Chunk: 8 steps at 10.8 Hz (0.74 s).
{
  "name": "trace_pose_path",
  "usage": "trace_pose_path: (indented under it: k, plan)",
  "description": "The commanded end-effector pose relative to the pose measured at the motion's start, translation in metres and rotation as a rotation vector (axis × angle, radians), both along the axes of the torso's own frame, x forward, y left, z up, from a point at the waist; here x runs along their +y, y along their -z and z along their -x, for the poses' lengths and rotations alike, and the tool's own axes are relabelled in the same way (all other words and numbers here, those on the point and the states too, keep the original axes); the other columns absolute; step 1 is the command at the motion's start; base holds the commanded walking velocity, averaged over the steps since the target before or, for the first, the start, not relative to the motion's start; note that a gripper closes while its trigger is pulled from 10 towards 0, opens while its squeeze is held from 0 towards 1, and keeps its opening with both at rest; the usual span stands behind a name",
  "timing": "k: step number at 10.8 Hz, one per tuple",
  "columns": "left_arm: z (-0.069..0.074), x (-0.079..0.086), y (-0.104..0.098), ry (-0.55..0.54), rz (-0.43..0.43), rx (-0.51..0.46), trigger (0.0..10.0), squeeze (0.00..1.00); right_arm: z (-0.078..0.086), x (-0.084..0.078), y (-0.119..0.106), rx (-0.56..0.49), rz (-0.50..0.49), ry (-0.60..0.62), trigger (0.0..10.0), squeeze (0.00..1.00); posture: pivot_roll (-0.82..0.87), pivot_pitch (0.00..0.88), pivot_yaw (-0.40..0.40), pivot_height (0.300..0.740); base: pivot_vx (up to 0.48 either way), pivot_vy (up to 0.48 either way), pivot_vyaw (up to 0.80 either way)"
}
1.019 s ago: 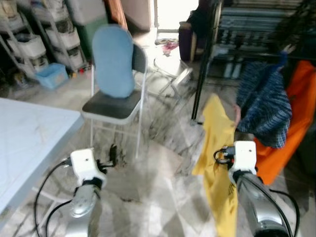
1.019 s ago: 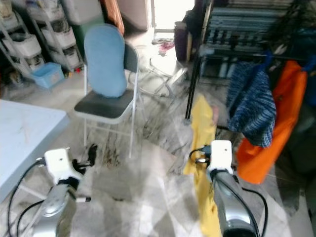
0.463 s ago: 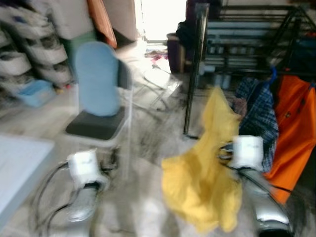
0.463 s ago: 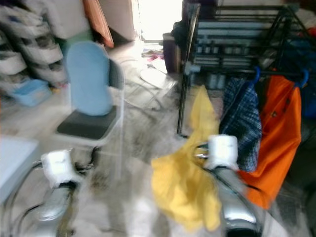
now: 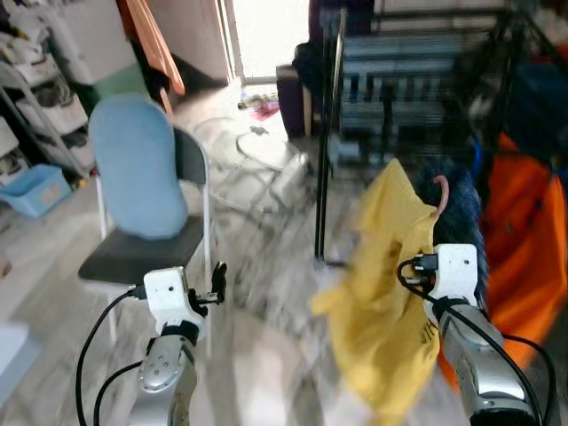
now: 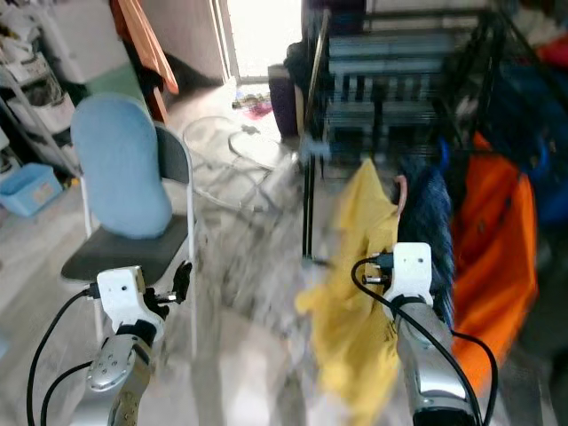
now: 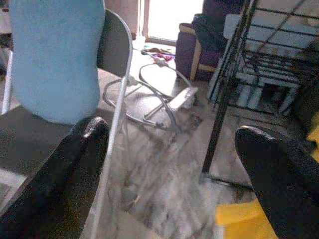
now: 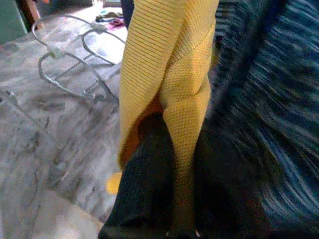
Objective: Hang hanger
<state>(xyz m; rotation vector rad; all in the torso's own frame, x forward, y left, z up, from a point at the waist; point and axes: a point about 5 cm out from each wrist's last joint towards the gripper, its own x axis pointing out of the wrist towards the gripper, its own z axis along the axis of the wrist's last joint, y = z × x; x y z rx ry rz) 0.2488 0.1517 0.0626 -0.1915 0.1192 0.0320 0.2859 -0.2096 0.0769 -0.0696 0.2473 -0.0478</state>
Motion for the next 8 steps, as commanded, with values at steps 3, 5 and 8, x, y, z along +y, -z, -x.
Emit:
trace_pose_path:
  k: [3, 5, 8]
  plan:
    - [0.0006, 0.0059, -0.0013, -0.022, -0.017, 0.007, 10.0, 0.0, -0.0133, 0.0122, -0.0146, -0.057, -0.009, -0.04, 10.0, 0.0, -0.13, 0.0, 0.059, 0.74, 0.48, 0.0, 0.0]
    - [0.0012, 0.0067, -0.0008, -0.023, -0.02, 0.013, 10.0, 0.0, -0.0161, 0.0126, -0.0156, -0.059, -0.009, -0.042, 10.0, 0.0, -0.12, 0.0, 0.054, 0.74, 0.48, 0.0, 0.0]
    - [0.0023, 0.0062, 0.0003, -0.03, -0.01, 0.017, 10.0, 0.0, -0.0179, 0.0138, -0.0133, -0.043, -0.003, -0.05, 10.0, 0.0, -0.12, 0.0, 0.05, 0.74, 0.16, 0.0, 0.0]
